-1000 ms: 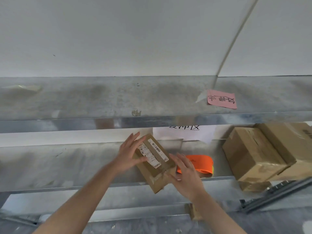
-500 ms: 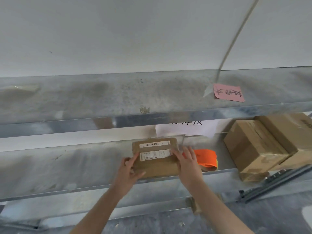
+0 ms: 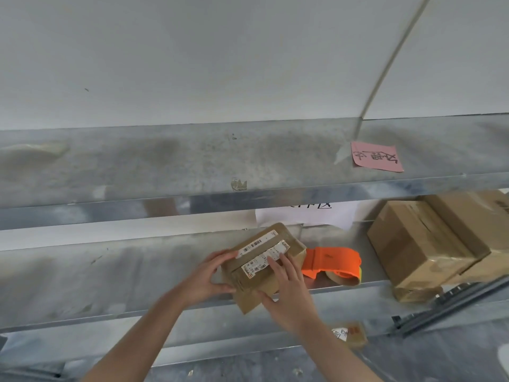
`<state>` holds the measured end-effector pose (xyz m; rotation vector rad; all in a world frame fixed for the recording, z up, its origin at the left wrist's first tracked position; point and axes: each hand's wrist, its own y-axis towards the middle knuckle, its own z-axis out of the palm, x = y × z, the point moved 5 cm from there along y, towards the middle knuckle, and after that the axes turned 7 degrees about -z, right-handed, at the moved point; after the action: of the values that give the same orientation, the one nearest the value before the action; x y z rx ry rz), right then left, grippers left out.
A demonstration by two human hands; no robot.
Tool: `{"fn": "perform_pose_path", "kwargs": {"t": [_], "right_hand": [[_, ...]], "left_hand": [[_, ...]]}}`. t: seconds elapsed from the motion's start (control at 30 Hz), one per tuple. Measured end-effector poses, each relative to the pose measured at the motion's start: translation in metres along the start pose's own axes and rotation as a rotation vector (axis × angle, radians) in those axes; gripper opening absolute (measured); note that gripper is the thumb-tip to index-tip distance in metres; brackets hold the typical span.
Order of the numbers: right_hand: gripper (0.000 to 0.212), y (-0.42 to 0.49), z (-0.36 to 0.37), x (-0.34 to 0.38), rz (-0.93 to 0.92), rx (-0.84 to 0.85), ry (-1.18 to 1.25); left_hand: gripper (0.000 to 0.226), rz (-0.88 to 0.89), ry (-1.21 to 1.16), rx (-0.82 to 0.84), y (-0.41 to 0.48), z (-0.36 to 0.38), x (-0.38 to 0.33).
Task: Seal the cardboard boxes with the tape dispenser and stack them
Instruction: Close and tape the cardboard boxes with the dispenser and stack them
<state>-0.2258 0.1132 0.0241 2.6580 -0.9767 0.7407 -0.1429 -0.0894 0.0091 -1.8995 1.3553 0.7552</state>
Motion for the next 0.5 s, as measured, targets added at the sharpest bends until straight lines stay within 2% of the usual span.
{"fn": "perform_pose_path", "kwargs": {"t": [0.07, 0.13, 0.2, 0.3, 0.4, 0.5], "right_hand": [[0.103, 0.003, 0.001, -0.008, -0.028, 0.042, -0.015], [0.108, 0.006, -0.001, -0.015, -0.072, 0.081, -0.075], [0.1, 0.009, -0.004, -0.019, -0.104, 0.117, -0.147], [0.074, 0.005, -0.013, -0.019, -0.171, 0.076, -0.148], [0.061, -0.002, -0.01, -0.027, -0.219, 0.121, -0.184], [0.056, 0.001, -0.012, -0.044, -0.217, 0.147, -0.221]], "left_hand": [[0.076, 0.029, -0.012, -0.102, -0.004, 0.01, -0.002], [0.08, 0.053, -0.025, -0.21, -0.013, 0.024, -0.003], [0.081, 0.057, -0.05, -0.34, -0.022, 0.037, -0.003], [0.073, 0.058, -0.064, -0.511, -0.034, 0.053, -0.01], [0.063, 0.095, -0.035, -0.515, -0.034, 0.063, -0.023], [0.054, 0.045, 0.051, -0.507, -0.025, 0.058, -0.033]]}}
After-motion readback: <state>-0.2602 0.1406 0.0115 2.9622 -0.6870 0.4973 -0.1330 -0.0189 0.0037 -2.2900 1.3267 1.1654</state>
